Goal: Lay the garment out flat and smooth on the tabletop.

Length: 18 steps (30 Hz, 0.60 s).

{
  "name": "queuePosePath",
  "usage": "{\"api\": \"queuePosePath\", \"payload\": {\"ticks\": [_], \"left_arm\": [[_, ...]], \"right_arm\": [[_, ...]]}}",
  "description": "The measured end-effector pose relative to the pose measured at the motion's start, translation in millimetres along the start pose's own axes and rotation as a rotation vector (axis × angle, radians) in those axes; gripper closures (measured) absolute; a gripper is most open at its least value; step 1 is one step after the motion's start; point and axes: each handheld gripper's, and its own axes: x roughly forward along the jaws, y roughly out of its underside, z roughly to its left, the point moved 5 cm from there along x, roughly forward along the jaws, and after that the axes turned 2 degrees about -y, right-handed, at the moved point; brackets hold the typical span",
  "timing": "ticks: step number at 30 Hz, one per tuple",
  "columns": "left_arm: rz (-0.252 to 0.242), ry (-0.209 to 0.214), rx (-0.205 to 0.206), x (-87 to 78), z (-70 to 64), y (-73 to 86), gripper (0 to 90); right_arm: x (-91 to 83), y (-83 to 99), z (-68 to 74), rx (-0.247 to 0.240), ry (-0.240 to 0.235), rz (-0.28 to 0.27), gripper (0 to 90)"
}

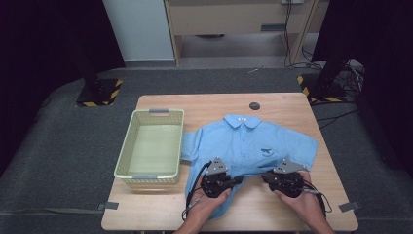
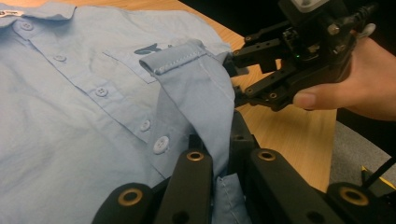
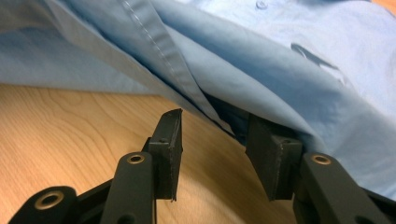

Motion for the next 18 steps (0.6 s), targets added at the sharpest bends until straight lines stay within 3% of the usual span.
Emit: {"api": "queuePosePath", "payload": {"ticks": [5,10,13,18], "left_arm": [[-0.013,0.009,-0.008,-2.9,0.2,-2.7,89.3],[-0.017,0.015,-0.017,-3.5,1.6,-2.1,89.3],[-0.011,-0.005,0.005,-2.2,2.0,-1.2,89.1],[0.013,-0.060,0.071,4.2,-0.2,1.3,81.5]], "right_arm": [[9.5,-2.6,6.9,-0.057,-0.007,0.020,61.2],[14.2,-5.5,11.3,-0.077,-0.023,0.019,79.2],[10.8,-6.7,11.2,-0.071,-0.030,0.033,89.0],[-5.8,-3.9,9.4,-0.044,-0.047,0.088,89.6]]}}
